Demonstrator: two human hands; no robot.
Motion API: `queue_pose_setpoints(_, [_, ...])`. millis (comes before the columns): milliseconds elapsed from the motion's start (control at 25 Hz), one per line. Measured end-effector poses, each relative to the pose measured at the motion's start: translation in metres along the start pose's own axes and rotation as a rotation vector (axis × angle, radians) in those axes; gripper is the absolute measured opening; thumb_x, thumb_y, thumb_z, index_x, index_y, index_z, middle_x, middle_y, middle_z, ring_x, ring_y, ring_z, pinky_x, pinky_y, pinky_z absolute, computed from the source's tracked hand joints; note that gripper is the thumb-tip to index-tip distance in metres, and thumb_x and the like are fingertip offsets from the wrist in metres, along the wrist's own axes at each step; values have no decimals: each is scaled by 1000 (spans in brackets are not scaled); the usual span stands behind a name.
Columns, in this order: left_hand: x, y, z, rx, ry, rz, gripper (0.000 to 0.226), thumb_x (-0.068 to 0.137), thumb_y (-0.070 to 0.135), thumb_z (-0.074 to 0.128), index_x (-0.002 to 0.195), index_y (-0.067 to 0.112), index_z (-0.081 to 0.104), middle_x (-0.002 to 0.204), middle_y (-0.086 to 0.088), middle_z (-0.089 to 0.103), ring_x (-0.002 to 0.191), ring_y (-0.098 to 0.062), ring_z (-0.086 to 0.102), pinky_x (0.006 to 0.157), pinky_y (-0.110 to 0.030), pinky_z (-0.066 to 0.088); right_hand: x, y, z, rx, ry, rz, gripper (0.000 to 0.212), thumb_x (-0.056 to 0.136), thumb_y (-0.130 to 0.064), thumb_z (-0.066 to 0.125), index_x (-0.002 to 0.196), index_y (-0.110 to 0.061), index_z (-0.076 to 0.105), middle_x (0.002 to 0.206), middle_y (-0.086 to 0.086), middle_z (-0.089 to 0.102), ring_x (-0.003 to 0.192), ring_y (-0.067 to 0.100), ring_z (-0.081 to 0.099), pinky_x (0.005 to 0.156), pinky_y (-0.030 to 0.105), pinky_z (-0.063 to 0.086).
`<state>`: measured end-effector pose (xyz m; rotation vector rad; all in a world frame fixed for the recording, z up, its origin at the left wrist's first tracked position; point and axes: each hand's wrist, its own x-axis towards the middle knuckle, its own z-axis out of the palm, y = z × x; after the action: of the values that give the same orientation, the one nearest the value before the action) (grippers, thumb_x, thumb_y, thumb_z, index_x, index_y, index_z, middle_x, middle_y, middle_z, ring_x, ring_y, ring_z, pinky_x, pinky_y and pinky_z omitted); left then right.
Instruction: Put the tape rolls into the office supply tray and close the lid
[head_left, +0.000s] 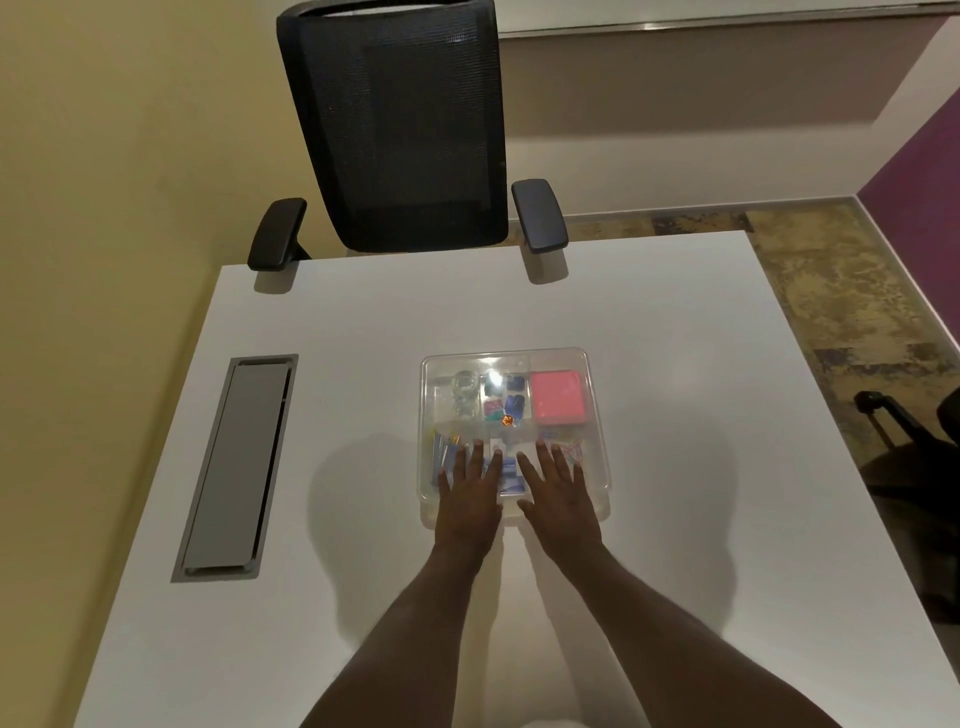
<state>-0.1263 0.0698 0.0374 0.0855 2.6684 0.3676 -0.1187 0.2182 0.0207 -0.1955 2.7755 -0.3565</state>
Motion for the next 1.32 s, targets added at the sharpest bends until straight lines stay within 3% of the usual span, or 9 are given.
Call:
queue_pose_setpoints(520, [50,2,-23,-35,-34,-27,75,102,37,59,164,33,18,175,-1,6,163,-29,0,131,-54,7,48,5,-16,-10,-9,40,72,101,-42,58,161,-32,19,171,2,9,158,27,7,129,47,7])
queue_pose_setpoints(800, [87,7,-38,-61,4,-38,75,100,27,65,163,31,24,174,-2,14,162,-28,8,130,-54,14,86,19,-33,-31,-12,19,72,101,-41,57,160,-32,18,171,3,9,158,26,8,129,44,8])
queue_pose_setpoints(1160, [87,2,-33,-40,52,11,70,105,32,58,164,30,19,175,-1,10,163,-26,5,130,-53,11,84,20,-43,-105,-6,-25,71,103,-45,51,162,-28,14,171,6,7,158,28,8,127,45,7])
queue_pose_setpoints(1240, [82,-2,-33,-59,71,43,72,105,33,57,164,29,18,174,0,10,163,-22,6,132,-52,11,76,15,-50,-76,77,-70,69,101,-40,58,159,-18,28,167,14,21,155,33,22,127,46,19])
queue_pose_setpoints(1320, [72,-5,-34,-41,95,66,72,105,34,55,165,28,14,174,2,12,162,-18,7,132,-50,12,65,9,-54,-106,274,-141,66,87,-31,80,142,-4,56,148,22,52,136,39,53,111,52,47])
